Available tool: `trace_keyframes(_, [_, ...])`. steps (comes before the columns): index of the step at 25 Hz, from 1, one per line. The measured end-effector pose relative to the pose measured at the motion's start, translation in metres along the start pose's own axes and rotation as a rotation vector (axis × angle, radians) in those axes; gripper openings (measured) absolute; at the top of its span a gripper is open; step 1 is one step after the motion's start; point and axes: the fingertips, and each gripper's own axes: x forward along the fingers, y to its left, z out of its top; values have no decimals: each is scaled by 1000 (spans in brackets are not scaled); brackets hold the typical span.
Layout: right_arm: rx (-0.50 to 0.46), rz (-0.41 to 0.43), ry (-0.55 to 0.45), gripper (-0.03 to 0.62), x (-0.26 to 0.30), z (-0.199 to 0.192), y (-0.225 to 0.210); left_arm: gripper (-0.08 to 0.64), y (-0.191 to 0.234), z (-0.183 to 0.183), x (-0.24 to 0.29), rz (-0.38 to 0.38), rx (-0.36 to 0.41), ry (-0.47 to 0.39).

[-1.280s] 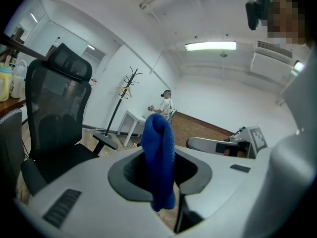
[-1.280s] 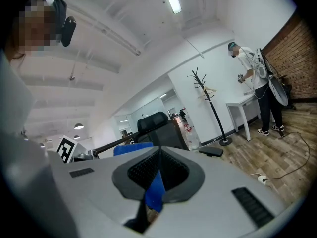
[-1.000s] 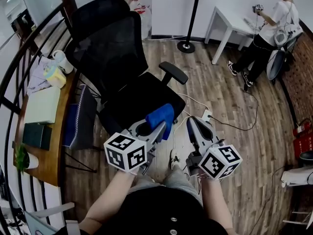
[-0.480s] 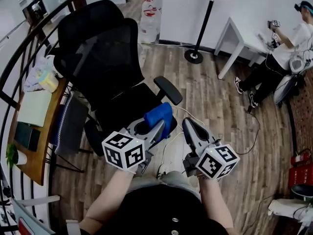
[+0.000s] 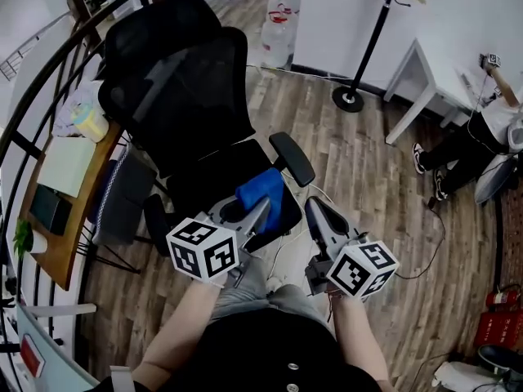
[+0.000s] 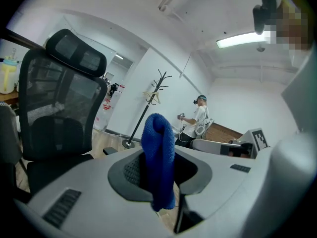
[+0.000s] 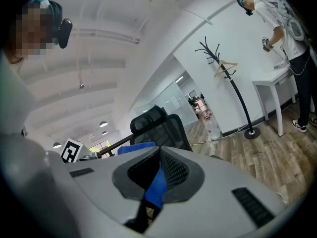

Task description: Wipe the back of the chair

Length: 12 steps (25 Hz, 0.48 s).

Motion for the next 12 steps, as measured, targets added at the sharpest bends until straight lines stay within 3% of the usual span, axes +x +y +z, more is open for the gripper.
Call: trace_keyframes(12, [-56,175,101,31,119,17,11,101,82,53,9,138,-30,-94])
